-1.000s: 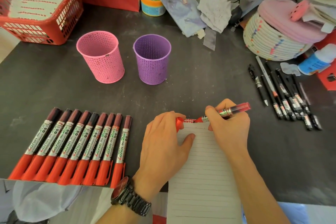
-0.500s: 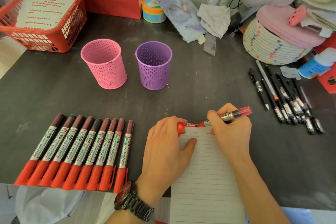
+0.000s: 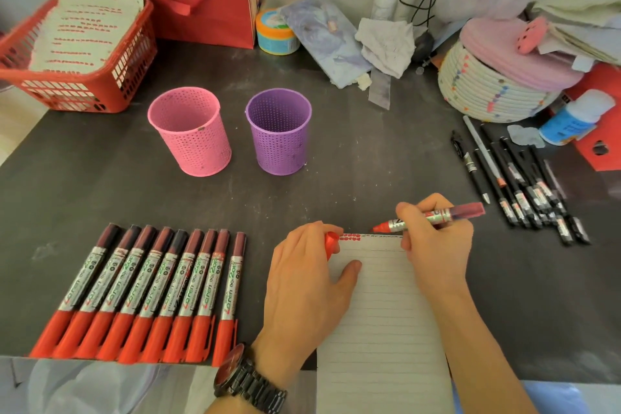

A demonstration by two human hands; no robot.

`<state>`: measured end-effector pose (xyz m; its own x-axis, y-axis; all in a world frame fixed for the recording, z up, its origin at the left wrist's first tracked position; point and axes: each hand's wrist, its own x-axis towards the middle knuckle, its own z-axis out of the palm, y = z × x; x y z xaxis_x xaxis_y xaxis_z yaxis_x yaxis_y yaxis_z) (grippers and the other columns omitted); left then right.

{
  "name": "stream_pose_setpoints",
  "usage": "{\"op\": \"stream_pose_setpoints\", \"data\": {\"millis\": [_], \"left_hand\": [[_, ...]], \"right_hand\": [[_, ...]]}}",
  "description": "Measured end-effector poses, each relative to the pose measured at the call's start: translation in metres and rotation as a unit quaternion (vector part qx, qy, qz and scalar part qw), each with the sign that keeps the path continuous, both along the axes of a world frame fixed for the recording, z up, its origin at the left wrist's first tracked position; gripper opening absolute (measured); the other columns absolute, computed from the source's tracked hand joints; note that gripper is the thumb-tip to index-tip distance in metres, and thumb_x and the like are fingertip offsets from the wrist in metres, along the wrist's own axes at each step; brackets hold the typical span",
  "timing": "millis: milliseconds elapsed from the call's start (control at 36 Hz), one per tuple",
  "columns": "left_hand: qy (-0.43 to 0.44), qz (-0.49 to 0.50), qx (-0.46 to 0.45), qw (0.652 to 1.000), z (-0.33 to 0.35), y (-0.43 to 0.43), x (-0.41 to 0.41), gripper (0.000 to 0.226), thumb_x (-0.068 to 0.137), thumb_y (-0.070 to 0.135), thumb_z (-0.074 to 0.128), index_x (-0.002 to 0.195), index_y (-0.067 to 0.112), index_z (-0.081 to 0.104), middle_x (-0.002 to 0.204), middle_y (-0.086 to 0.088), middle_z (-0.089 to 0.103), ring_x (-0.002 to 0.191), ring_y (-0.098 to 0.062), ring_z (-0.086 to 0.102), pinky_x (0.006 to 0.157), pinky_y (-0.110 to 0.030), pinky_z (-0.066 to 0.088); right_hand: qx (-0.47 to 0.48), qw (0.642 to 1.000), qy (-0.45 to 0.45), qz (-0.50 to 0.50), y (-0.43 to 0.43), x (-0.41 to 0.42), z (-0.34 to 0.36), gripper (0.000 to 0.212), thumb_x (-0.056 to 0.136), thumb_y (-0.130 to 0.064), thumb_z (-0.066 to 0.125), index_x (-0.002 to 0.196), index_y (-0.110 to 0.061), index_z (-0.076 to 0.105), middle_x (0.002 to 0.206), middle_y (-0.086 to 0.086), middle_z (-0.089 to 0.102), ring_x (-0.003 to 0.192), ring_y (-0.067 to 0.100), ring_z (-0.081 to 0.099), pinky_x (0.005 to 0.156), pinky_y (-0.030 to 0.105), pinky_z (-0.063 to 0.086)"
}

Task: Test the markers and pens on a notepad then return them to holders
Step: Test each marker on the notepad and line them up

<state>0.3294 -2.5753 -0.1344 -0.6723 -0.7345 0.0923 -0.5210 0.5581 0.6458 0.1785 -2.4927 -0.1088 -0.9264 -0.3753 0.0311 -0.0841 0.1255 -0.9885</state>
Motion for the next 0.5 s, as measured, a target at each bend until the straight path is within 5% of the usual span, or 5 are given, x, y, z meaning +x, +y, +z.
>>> {"op": "stream_pose_setpoints", "data": {"millis": [306,500], "left_hand": [[0.003,-0.035,0.013,0.999,0.008,-0.001,0.002,0.038,0.085,0.059,0.060,0.118,0.046,0.045,0.108,0.028,0.050,0.114,0.004,0.043,0.104,-0.019,0.032],[0.101,-0.021,0.007,0.995,0.015,0.003,0.006,0.022,0.091,0.057,0.037,0.088,0.037,0.048,0.093,0.025,0.048,0.102,-0.002,0.045,0.077,-0.015,0.037]], "right_hand": [[-0.076,0.996,-0.036,0.040,0.014,0.010,0.021,0.024,0.086,-0.042,0.072,0.087,-0.019,0.066,0.066,0.007,0.064,0.045,0.015,0.049,0.042,0.023,0.039],[-0.173,0.963,-0.179,0.102,0.051,0.020,0.017,0.025,0.087,-0.023,0.059,0.104,-0.011,0.073,0.091,0.021,0.071,0.049,0.024,0.054,0.044,0.029,0.044]]}}
